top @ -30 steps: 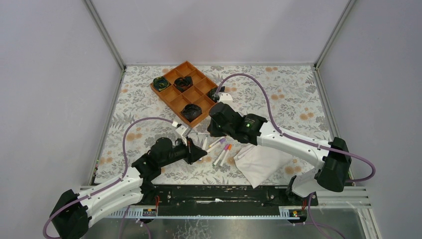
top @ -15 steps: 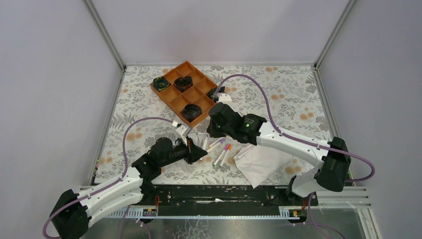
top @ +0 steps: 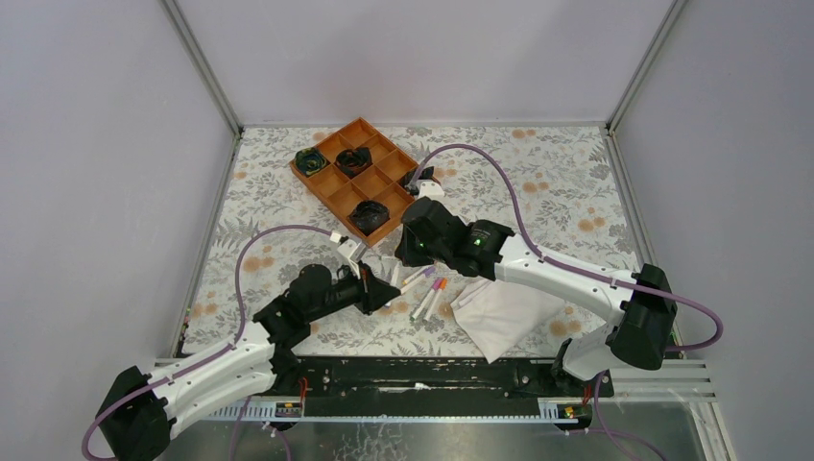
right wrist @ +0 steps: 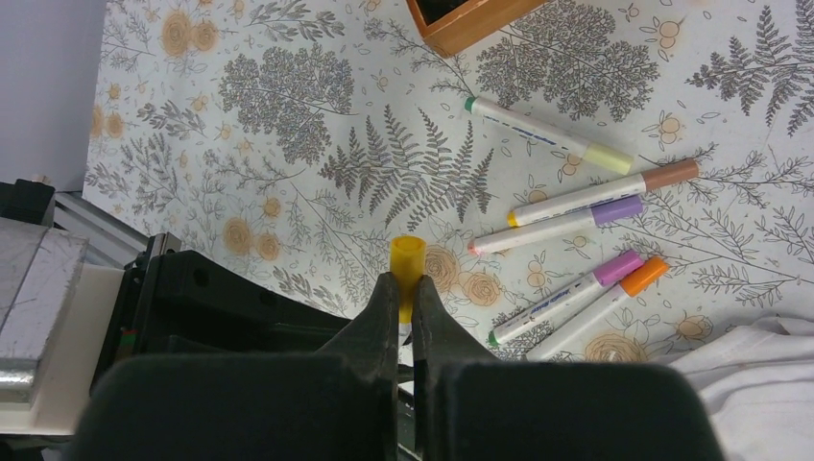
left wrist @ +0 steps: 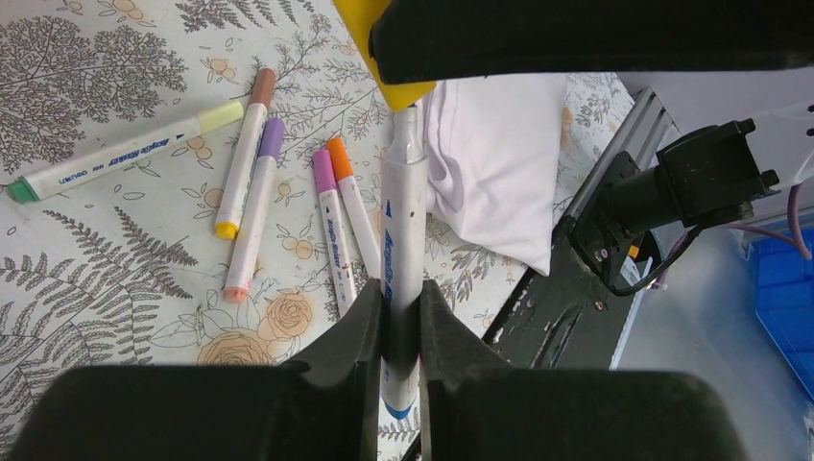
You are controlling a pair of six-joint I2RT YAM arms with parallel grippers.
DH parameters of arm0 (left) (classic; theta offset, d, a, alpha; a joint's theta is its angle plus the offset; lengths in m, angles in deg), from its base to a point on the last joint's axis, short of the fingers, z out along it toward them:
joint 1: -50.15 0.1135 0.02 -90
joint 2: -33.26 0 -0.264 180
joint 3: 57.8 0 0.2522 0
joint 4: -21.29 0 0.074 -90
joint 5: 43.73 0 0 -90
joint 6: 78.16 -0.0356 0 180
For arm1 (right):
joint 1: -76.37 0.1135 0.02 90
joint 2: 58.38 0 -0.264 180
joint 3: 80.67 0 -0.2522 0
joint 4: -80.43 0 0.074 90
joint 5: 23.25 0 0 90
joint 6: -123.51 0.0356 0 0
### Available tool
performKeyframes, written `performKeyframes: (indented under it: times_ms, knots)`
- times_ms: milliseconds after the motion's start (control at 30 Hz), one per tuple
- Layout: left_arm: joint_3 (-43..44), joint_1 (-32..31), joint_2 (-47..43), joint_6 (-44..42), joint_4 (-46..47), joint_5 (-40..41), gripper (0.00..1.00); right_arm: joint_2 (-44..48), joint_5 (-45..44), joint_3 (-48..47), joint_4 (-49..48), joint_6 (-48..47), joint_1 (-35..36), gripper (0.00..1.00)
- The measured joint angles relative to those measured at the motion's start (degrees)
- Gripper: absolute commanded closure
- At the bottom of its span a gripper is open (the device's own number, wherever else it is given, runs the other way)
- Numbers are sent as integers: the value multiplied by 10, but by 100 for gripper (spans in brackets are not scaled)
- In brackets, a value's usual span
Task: Insert the pens into the pen caps
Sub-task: Insert the pen cap onto the pen.
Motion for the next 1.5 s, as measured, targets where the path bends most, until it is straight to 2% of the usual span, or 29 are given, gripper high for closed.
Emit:
performKeyframes:
  times_ms: [667,1333,1367,1500]
  knots:
    - [5,0,4,40,-7,40,100,0,4,17,-27,-6,0,100]
    - [12,0,-8,48,-2,42,100,15,20,42,-37,-11,0,100]
    - [12,0,-9,49,-2,42,100,20,20,46,-38,-11,0,99]
    - [12,0,-14,52,-2,45,100,51,24,72,-42,-12,0,76]
